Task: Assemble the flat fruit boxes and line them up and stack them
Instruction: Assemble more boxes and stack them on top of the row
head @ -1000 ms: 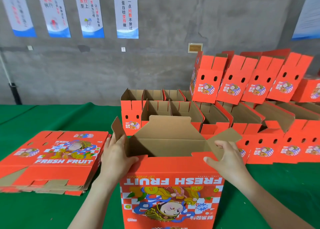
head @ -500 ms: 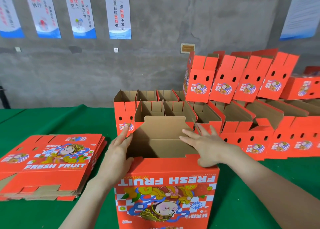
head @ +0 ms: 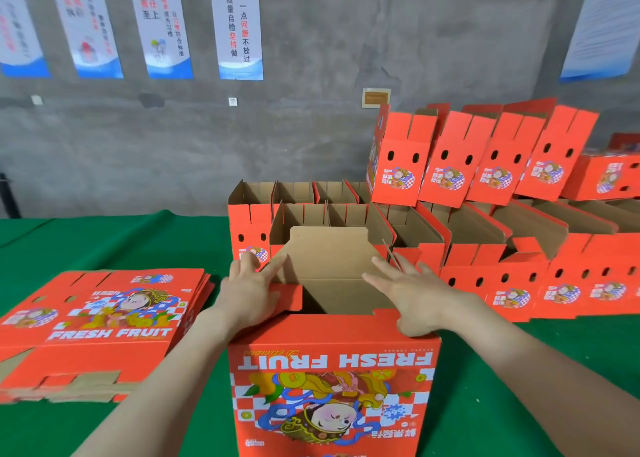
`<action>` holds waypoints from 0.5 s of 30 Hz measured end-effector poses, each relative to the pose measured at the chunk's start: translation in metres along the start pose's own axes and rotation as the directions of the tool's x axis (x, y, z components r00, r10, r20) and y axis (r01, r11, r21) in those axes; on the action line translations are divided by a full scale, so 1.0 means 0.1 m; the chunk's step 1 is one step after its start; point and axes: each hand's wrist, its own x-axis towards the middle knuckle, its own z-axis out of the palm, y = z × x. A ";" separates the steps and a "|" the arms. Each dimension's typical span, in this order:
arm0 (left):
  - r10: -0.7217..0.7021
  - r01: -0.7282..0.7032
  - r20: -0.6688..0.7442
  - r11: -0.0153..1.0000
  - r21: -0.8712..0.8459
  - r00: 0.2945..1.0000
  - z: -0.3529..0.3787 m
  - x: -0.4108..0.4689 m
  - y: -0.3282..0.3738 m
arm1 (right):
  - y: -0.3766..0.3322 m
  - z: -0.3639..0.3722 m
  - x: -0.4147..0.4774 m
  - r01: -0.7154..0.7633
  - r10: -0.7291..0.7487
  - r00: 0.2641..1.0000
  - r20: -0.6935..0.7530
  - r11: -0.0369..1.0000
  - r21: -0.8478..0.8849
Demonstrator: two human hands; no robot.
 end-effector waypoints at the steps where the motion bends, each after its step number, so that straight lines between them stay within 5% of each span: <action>1: -0.033 0.033 0.038 0.999 0.006 0.999 0.04 0.02 -0.01 | 0.03 0.04 -0.02 0.018 -0.016 0.999 -0.045 0.999 0.039; 5: 0.012 0.072 0.230 0.933 -0.353 0.973 0.10 0.09 -0.12 | 0.13 0.27 -0.13 0.248 -0.109 0.888 -0.446 0.932 0.264; 7: 0.033 0.057 0.237 0.931 -0.361 0.971 0.10 0.12 -0.14 | 0.17 0.40 -0.17 0.331 -0.086 0.809 -0.582 0.884 0.329; 11: 0.048 0.041 0.222 0.924 -0.381 0.974 0.10 0.12 -0.13 | 0.23 0.62 -0.13 0.322 0.031 0.845 -0.533 0.768 0.554; 15: 0.121 -0.069 0.089 0.893 -0.445 0.989 0.10 0.11 -0.14 | 0.26 0.69 -0.11 0.274 0.081 0.850 -0.520 0.775 0.569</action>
